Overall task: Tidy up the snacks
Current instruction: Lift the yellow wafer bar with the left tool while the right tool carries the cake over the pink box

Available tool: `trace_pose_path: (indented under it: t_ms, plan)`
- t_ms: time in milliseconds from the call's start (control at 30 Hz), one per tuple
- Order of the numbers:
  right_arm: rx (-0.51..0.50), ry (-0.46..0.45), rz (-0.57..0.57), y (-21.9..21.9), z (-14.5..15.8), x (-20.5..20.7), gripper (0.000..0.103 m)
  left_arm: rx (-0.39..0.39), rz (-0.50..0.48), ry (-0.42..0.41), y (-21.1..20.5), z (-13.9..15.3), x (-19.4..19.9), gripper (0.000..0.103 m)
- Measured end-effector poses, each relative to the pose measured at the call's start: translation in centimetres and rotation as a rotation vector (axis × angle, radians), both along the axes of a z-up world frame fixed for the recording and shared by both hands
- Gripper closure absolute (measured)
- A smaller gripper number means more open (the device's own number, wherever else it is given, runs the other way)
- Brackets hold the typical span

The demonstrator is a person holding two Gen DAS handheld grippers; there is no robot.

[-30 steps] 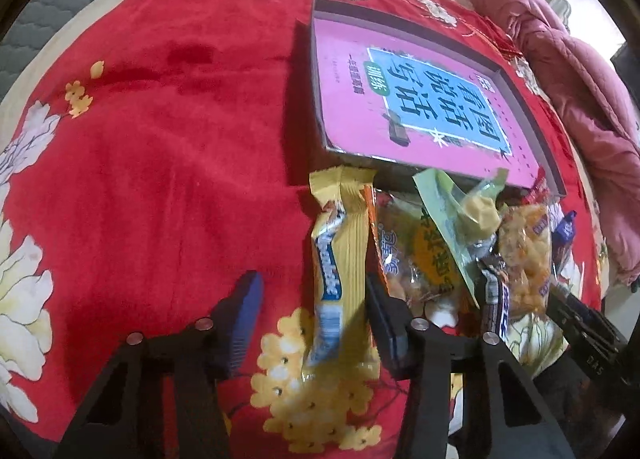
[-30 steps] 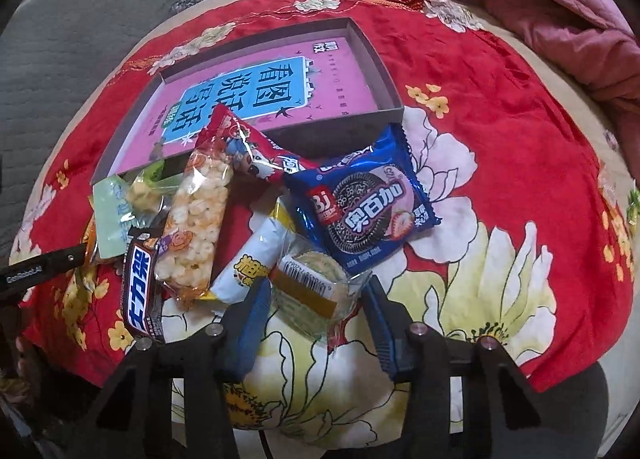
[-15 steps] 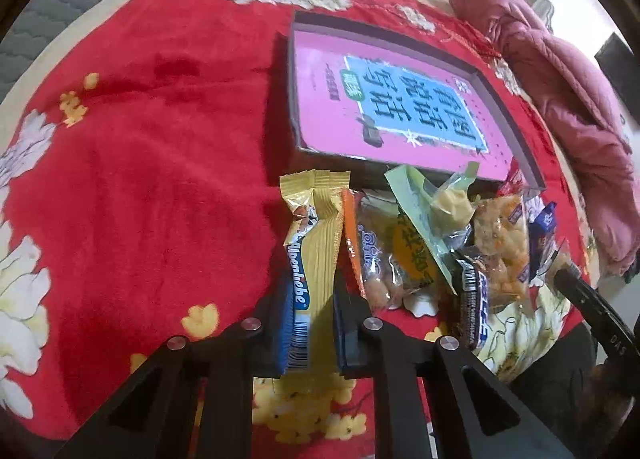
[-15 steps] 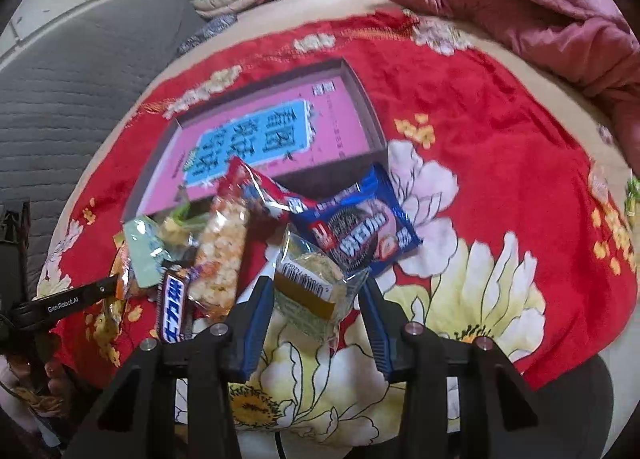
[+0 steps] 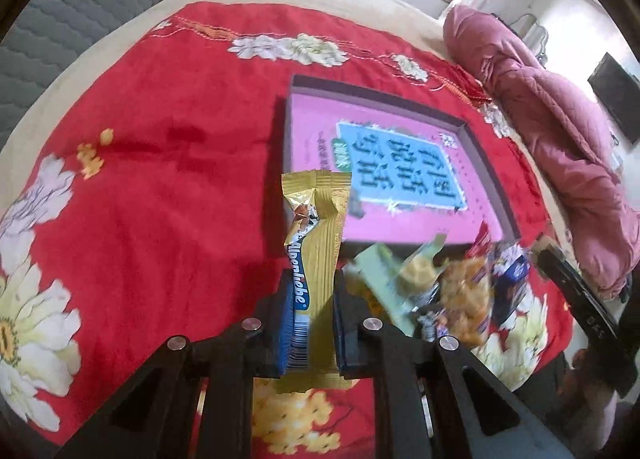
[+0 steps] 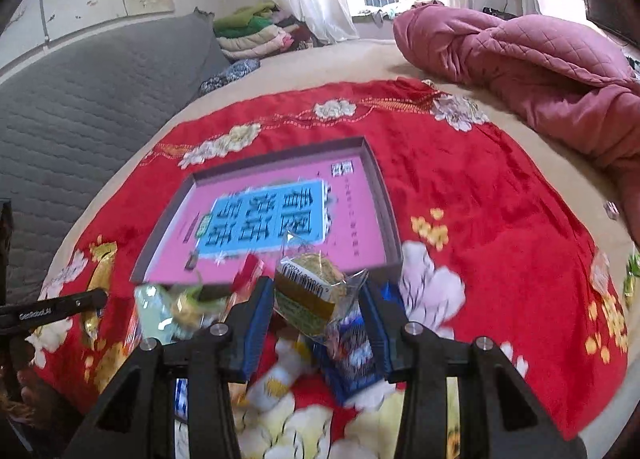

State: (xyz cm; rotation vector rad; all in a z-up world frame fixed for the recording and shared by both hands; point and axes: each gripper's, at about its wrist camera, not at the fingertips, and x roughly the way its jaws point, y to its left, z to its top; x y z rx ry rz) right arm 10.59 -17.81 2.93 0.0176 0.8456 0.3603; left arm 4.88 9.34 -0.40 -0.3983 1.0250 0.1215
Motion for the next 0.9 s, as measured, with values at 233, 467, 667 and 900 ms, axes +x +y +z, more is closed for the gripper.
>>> trace_pose_path:
  t_ms: [233,467,667,900]
  plan:
    - [-0.007,-0.001,0.012,1.1,-1.4,3.4,0.059,-0.018,-0.016,0.01,-1.0,-0.5,3.9,0.086]
    - [-0.036,0.016,0.026,1.9,-3.2,5.6,0.059,-0.014,-0.014,0.032,-1.8,-1.7,7.2,0.086]
    - [-0.039,0.032,0.018,1.7,-4.3,6.3,0.059,-0.007,-0.021,0.047,-2.3,-2.4,8.7,0.086]
    - [-0.031,0.016,0.012,1.5,-4.4,6.4,0.059,-0.006,-0.023,0.052,-2.4,-2.7,9.4,0.086]
